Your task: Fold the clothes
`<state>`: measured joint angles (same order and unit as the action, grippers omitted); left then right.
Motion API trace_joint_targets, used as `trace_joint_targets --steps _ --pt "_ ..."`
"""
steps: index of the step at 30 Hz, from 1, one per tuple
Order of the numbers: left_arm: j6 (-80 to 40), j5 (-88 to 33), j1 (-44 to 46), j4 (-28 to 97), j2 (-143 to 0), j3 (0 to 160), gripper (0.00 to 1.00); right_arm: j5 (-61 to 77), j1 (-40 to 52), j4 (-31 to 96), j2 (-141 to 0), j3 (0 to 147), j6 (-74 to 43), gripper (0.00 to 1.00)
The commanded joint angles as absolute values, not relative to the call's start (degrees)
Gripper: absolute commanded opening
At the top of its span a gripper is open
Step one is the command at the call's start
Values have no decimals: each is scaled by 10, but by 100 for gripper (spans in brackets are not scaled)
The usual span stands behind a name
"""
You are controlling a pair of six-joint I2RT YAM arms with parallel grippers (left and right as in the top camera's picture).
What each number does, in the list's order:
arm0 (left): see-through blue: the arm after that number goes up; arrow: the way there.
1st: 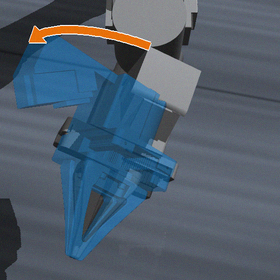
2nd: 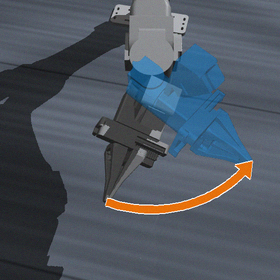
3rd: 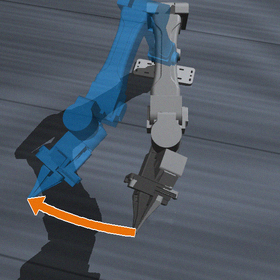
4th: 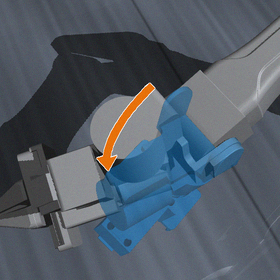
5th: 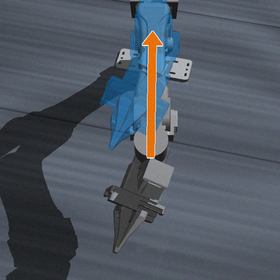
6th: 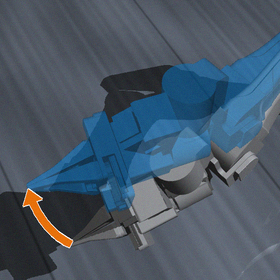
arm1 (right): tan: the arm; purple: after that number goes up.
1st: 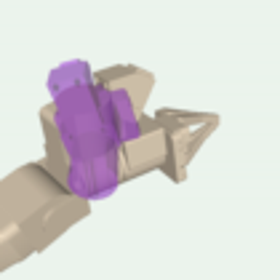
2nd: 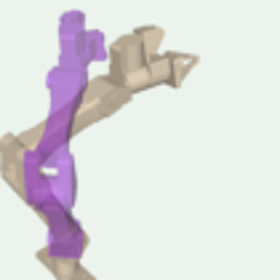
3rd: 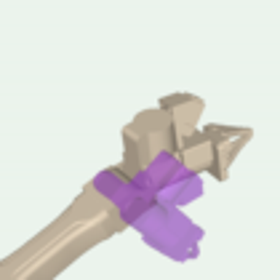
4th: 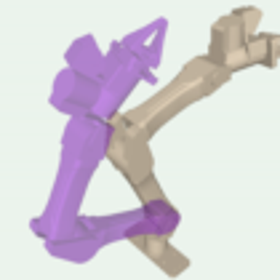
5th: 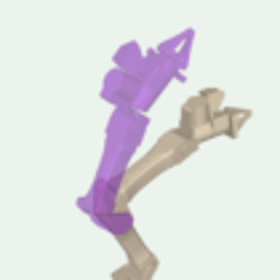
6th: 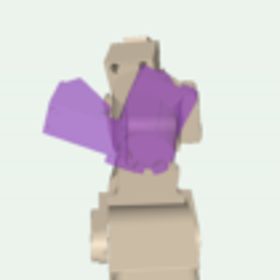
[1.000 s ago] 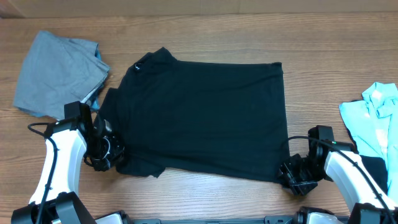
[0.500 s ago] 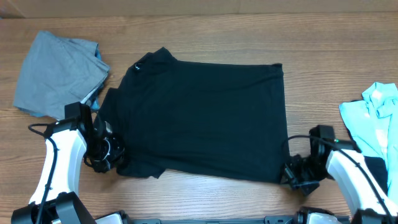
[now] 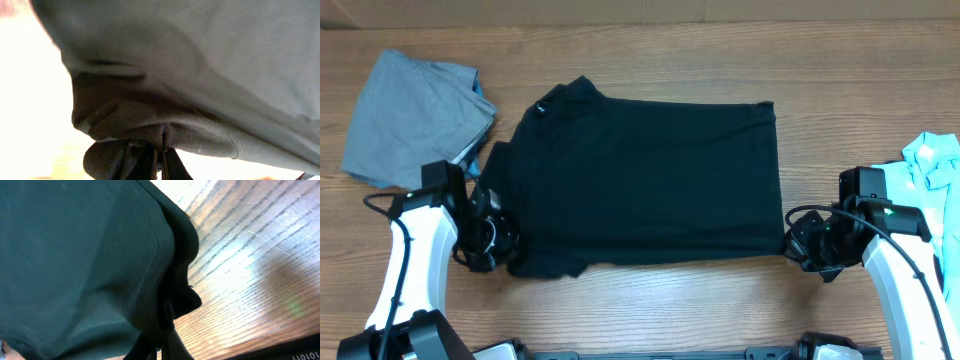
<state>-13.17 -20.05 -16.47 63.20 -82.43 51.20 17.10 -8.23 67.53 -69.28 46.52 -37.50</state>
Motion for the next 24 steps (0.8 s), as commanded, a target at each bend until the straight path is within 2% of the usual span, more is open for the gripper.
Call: trace_joint_targets --steps 1,14,15,16,18,20,24 --pt "-91 -217 -161 633 -825 548 4 166 -84 672 -688 475 -371 4" --pt "-77 -204 -161 628 -825 552 5 166 -84 656 -689 475 -371 4" --pt "-77 -204 -161 624 -825 552 10 166 -84 656 -689 475 -371 4" --pt "-77 -204 -161 621 -825 552 31 166 -84 656 -689 475 -371 4" --pt "-77 -211 -161 619 -825 552 77 166 -84 652 -689 475 -371 4" --pt "-65 -237 -161 628 -825 552 85 166 -84 649 -688 475 -371 4" --pt "6 -318 -152 671 -825 552 77 166 -84 648 -689 475 -371 4"
